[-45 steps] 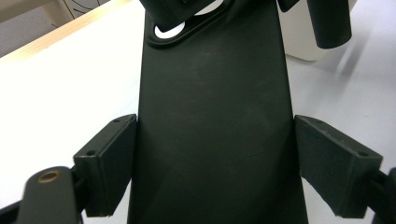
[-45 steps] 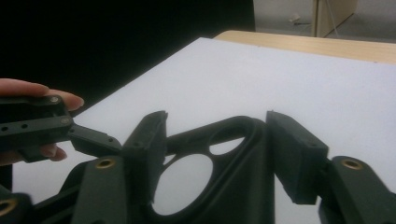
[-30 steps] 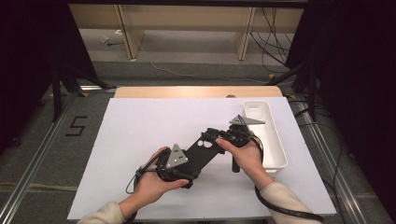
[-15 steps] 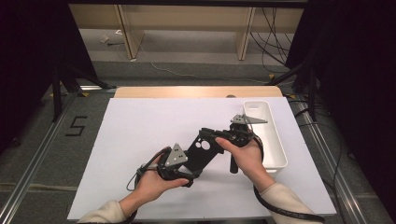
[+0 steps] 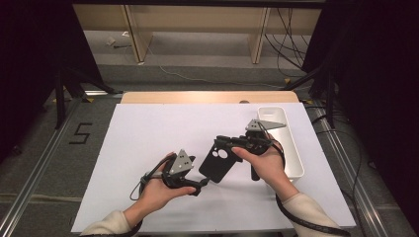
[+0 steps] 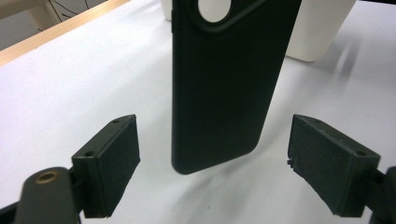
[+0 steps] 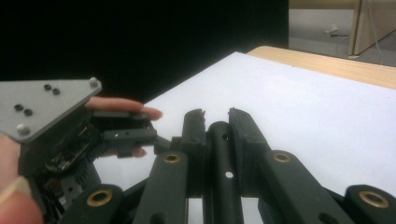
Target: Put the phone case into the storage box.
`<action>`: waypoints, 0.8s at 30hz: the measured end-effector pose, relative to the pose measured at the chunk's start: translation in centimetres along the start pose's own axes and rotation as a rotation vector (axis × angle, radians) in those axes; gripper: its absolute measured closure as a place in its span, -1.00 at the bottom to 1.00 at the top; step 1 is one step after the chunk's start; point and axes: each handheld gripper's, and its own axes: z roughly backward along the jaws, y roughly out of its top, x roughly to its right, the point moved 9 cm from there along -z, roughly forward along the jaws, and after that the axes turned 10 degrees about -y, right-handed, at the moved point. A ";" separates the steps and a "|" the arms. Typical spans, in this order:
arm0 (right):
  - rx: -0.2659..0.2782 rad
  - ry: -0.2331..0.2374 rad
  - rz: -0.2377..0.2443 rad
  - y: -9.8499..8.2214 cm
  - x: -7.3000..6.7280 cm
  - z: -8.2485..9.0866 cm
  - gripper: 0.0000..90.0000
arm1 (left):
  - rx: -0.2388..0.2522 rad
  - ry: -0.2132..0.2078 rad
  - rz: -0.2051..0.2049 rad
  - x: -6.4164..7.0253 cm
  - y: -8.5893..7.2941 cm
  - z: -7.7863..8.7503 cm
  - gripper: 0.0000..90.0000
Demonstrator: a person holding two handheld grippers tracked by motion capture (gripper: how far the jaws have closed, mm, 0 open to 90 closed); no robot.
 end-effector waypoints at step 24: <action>-0.114 0.097 0.241 -0.7 -0.3 1.4 0.73 | -0.011 -0.017 -0.034 0.1 -0.2 -0.2 -0.59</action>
